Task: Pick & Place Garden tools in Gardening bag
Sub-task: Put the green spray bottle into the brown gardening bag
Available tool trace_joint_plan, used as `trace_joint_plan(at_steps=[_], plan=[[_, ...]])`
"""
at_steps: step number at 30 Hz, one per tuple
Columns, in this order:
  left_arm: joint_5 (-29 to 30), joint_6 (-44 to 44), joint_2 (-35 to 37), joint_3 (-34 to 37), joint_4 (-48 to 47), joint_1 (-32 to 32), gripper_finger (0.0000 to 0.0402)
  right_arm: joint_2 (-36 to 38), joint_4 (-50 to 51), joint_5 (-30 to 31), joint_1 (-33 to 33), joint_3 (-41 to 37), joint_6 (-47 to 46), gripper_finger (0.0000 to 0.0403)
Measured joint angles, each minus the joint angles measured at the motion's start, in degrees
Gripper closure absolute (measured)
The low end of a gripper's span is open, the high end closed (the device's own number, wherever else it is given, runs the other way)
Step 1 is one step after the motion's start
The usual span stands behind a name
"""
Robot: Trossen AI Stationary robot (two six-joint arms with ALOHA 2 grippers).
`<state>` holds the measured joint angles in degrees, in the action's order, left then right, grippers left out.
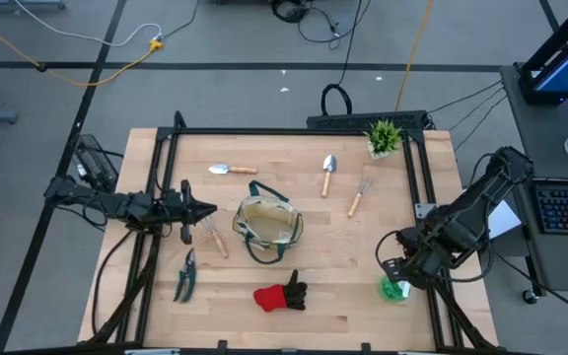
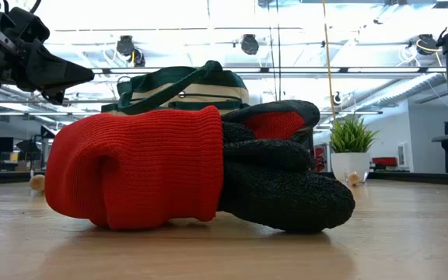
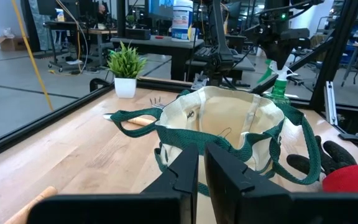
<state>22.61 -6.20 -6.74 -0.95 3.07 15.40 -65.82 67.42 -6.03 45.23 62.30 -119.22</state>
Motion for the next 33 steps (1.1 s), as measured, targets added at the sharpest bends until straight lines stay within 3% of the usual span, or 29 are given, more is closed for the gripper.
trace_joint_plan(at_steps=[16,29,33], plan=[[0.02,0.0,0.02,0.0,0.0,0.02,0.0371,0.0,0.08,0.0,0.0,0.0,1.82,0.0252],[0.04,0.02,0.0,0.0,0.0,0.02,0.0371,0.11,0.72,-0.14,0.0,0.0,4.54,0.0348],[0.04,0.01,0.02,0.0,0.0,0.01,0.0371,0.11,0.87,-0.14,0.0,0.04,4.61,0.0357]])
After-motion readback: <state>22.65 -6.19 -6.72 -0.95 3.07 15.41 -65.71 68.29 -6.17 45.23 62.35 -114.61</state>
